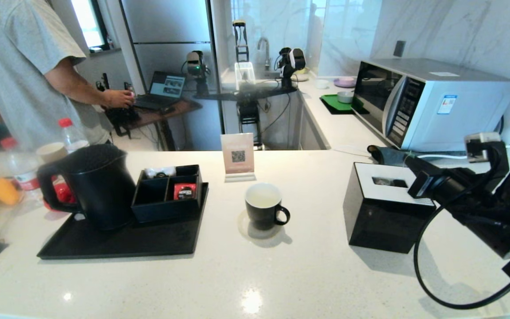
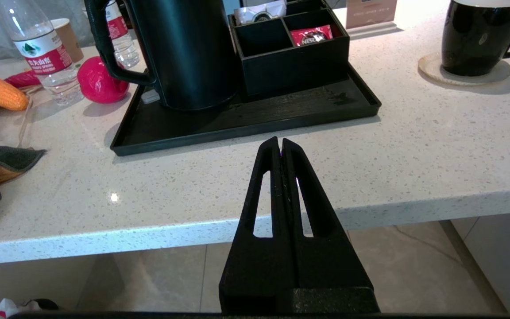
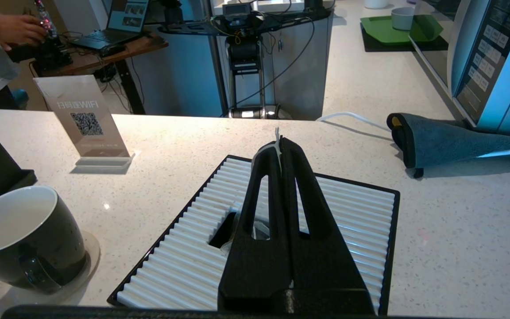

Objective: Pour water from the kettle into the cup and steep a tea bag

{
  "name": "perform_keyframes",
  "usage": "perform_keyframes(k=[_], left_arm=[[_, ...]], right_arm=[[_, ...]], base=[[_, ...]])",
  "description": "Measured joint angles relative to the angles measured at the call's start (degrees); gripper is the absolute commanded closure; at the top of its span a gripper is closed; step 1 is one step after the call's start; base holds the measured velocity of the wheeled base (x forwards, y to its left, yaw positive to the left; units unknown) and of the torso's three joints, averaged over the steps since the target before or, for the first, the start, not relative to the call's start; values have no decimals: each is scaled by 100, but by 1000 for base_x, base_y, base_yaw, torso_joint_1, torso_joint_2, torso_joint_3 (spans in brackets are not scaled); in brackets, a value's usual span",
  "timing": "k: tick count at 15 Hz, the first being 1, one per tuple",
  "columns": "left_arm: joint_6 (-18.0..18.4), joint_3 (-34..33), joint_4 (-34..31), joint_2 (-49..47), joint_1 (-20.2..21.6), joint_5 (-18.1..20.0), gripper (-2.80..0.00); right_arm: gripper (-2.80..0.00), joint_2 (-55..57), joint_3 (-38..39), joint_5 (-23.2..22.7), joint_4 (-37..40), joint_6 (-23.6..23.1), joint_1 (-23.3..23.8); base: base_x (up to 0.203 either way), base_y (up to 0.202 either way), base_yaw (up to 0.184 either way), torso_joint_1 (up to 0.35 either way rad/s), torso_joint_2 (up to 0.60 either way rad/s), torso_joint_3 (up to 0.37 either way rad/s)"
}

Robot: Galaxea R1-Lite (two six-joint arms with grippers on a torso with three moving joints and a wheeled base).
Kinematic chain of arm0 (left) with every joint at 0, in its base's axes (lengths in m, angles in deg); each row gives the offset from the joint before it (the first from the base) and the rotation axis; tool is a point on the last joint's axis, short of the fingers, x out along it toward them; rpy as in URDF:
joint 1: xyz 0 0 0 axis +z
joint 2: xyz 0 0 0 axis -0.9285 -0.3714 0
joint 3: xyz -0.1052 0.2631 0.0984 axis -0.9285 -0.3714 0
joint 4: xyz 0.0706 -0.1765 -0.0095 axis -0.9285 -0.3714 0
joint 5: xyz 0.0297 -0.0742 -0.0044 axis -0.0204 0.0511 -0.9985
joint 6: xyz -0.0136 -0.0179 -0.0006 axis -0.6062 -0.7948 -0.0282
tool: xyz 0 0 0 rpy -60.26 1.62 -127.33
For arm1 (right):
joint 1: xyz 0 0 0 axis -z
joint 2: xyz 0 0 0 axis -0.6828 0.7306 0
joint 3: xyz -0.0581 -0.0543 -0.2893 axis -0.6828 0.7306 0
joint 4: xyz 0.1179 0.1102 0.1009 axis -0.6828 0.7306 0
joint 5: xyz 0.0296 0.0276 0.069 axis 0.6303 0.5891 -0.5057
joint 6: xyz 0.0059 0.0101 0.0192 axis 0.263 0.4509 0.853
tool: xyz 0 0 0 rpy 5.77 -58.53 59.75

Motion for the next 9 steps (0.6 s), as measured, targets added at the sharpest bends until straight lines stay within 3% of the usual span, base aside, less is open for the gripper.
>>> perform_keyframes(k=[9], left_arm=[[0, 0, 2, 0, 0, -2, 0]], right_arm=[[0, 140, 340, 5, -302, 22, -11]], base=[[0, 0, 0, 0, 0, 0]])
